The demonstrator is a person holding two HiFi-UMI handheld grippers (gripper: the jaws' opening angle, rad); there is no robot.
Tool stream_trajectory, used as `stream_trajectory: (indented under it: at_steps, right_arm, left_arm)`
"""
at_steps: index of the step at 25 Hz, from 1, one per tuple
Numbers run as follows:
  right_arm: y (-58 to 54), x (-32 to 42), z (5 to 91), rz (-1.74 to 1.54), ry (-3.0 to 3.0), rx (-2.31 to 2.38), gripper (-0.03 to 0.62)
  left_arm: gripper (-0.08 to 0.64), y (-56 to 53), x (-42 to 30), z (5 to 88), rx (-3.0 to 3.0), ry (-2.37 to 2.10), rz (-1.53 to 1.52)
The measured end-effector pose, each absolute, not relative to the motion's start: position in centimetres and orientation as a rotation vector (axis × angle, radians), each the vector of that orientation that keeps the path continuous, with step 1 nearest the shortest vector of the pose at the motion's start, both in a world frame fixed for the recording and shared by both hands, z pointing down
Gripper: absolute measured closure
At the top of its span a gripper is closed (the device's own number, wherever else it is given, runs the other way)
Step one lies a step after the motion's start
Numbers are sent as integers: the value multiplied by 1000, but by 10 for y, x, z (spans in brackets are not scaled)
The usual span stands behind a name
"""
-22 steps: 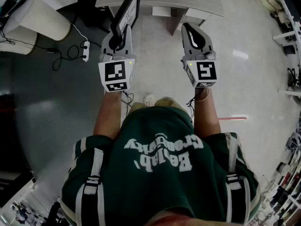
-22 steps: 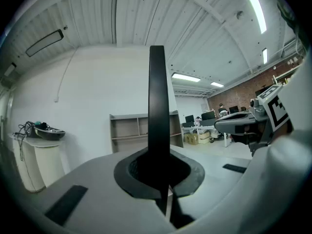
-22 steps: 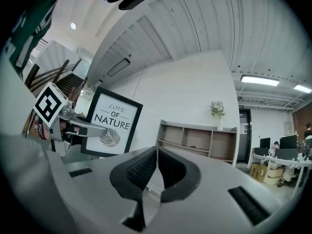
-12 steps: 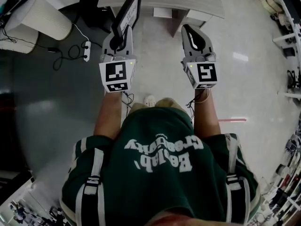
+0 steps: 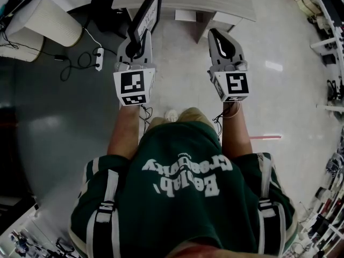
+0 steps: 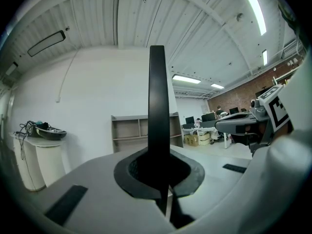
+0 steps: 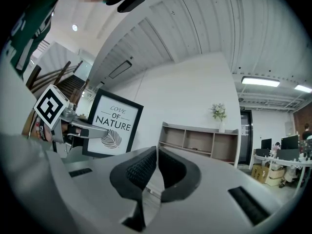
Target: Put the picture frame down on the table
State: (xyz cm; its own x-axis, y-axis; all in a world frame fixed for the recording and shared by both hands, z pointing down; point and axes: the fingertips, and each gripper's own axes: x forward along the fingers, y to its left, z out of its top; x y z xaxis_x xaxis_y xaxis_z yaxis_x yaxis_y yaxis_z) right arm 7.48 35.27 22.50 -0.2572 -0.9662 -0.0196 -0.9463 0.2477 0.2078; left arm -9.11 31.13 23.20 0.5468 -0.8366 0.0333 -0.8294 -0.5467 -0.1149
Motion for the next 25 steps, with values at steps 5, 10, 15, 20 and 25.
stream_trajectory:
  at_steps: [5, 10, 15, 20, 25]
  right_arm:
    - [347, 76, 225, -276, -2402, 1842, 551]
    - [331, 79, 233, -216, -2385, 1818, 551]
    - [292, 85, 232, -232, -2435, 1801, 551]
    - [238, 102, 232, -271, -2491, 1785, 551]
    - [173, 128, 232, -265, -2511, 1757, 551]
  left_arm:
    - [534, 310, -89, 233, -2687, 1449, -134]
    - [534, 297, -85, 236, -2680, 1458, -152]
    - [534, 264, -78, 238, -2670, 1481, -163]
    - [534, 215, -62, 244, -2669, 1510, -186]
    - [534, 155, -38, 245, -2663, 1535, -192]
